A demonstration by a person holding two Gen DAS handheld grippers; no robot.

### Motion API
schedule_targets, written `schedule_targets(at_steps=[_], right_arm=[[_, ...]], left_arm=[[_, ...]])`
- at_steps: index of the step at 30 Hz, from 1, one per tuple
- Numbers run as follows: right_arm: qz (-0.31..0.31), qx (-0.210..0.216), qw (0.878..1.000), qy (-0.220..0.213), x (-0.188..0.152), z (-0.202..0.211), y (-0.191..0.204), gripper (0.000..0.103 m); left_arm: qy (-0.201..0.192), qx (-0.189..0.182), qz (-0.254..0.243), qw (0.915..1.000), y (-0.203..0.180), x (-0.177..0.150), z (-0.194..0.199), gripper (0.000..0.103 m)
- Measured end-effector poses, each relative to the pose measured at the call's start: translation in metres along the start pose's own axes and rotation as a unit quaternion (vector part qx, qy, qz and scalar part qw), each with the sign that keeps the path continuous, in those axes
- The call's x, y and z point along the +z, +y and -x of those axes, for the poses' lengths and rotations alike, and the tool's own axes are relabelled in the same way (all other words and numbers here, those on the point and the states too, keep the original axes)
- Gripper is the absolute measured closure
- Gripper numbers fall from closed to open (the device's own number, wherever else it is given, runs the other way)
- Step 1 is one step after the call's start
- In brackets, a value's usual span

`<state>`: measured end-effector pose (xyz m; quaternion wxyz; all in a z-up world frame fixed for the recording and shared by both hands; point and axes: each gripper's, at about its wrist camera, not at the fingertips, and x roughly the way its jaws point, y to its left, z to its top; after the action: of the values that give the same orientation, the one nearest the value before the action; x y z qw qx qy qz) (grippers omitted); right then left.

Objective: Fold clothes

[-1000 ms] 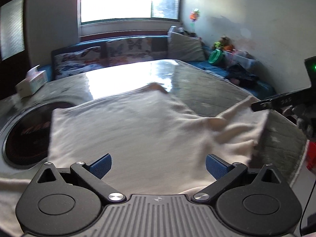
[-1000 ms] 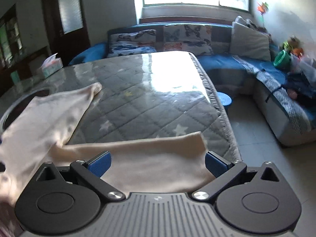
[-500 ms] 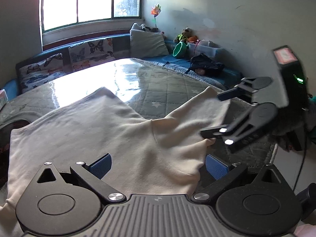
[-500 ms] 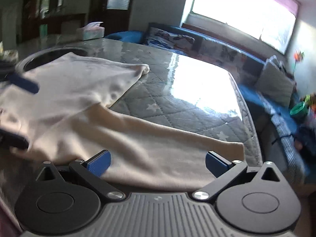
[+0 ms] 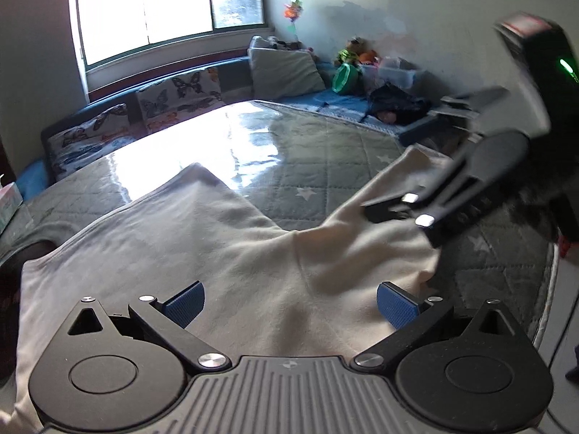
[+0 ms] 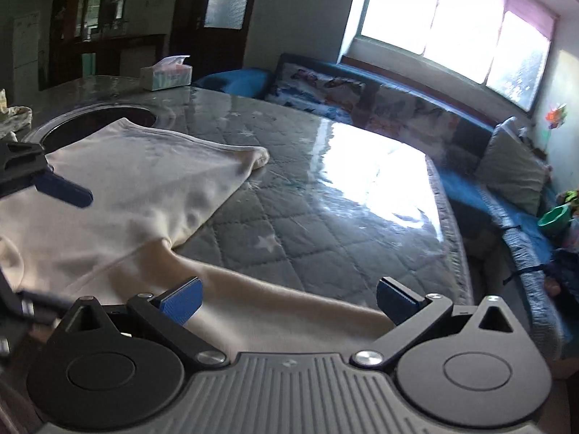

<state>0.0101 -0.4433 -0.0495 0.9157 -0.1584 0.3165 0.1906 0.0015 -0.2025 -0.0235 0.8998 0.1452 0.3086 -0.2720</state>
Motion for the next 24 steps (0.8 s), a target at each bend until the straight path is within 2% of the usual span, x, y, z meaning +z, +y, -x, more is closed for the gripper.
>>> schedule_targets(at_steps=[7, 13, 17, 20, 24], right_arm=[[0.027, 0.032, 0.999, 0.022, 0.011, -0.030, 0.006, 0.000], [0.006, 0.005, 1.000, 0.025, 0.014, -0.042, 0.000, 0.000], [-0.007, -0.012, 1.000, 0.016, 0.011, -0.032, -0.005, 0.000], [-0.013, -0.008, 1.000, 0.008, 0.003, -0.013, -0.006, 0.000], [-0.006, -0.022, 1.000, 0.019, -0.017, 0.003, 0.000, 0.000]], left_arm=[[0.000, -0.007, -0.046, 0.9989, -0.017, -0.004, -0.005, 0.000], [-0.003, -0.008, -0.054, 0.9985, -0.020, -0.005, -0.005, 0.000], [-0.006, -0.005, -0.047, 0.9988, -0.018, -0.004, -0.002, 0.000], [-0.013, -0.005, -0.037, 0.9992, -0.016, -0.002, 0.003, 0.000], [-0.019, -0.004, -0.029, 0.9994, -0.013, -0.003, 0.009, 0.000]])
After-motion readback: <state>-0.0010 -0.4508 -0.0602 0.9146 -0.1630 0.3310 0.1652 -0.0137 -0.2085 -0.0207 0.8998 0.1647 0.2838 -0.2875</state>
